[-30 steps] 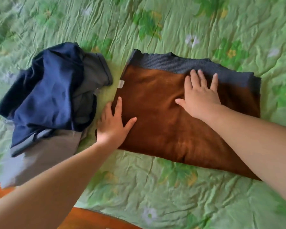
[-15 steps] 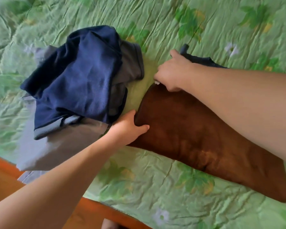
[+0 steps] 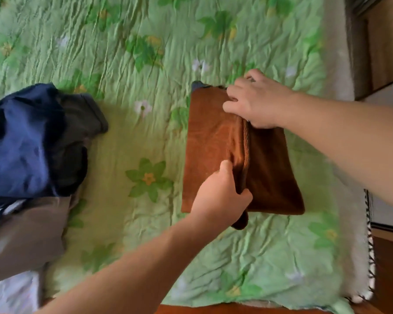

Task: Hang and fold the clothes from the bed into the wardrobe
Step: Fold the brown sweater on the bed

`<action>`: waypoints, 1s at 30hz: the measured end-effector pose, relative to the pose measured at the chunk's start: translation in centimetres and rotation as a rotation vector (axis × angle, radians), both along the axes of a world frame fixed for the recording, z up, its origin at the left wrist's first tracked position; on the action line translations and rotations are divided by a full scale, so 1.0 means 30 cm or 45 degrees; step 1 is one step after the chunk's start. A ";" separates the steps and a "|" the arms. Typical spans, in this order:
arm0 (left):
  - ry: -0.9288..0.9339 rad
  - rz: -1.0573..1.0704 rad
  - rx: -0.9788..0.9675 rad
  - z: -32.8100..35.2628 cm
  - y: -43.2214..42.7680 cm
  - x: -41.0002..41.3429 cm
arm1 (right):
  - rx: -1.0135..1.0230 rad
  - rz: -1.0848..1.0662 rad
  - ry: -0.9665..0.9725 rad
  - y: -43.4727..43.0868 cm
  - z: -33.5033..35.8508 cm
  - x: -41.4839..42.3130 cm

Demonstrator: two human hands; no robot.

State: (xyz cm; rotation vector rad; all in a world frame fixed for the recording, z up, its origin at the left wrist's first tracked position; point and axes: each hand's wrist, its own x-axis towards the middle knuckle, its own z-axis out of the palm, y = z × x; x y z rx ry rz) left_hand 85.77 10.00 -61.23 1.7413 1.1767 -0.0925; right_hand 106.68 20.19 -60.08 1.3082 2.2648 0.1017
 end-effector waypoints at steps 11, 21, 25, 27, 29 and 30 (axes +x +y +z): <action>0.100 -0.249 -0.036 -0.195 -0.286 0.373 | -0.272 -0.748 0.124 -0.331 -0.259 0.319; -0.061 0.922 -0.852 -0.204 -0.404 0.148 | -0.199 -1.020 0.456 -0.055 -0.300 0.254; -0.143 1.404 -1.258 -0.228 -0.339 0.185 | -0.367 -1.071 0.478 0.080 -0.346 0.221; -0.255 1.527 -1.321 -0.244 -0.320 0.198 | -0.401 -1.105 0.480 0.127 -0.353 0.215; -0.366 1.645 -1.305 -0.256 -0.318 0.199 | -0.389 -1.138 0.496 0.154 -0.349 0.220; -0.404 1.680 -1.276 -0.258 -0.323 0.194 | -0.416 -1.177 0.508 0.157 -0.344 0.227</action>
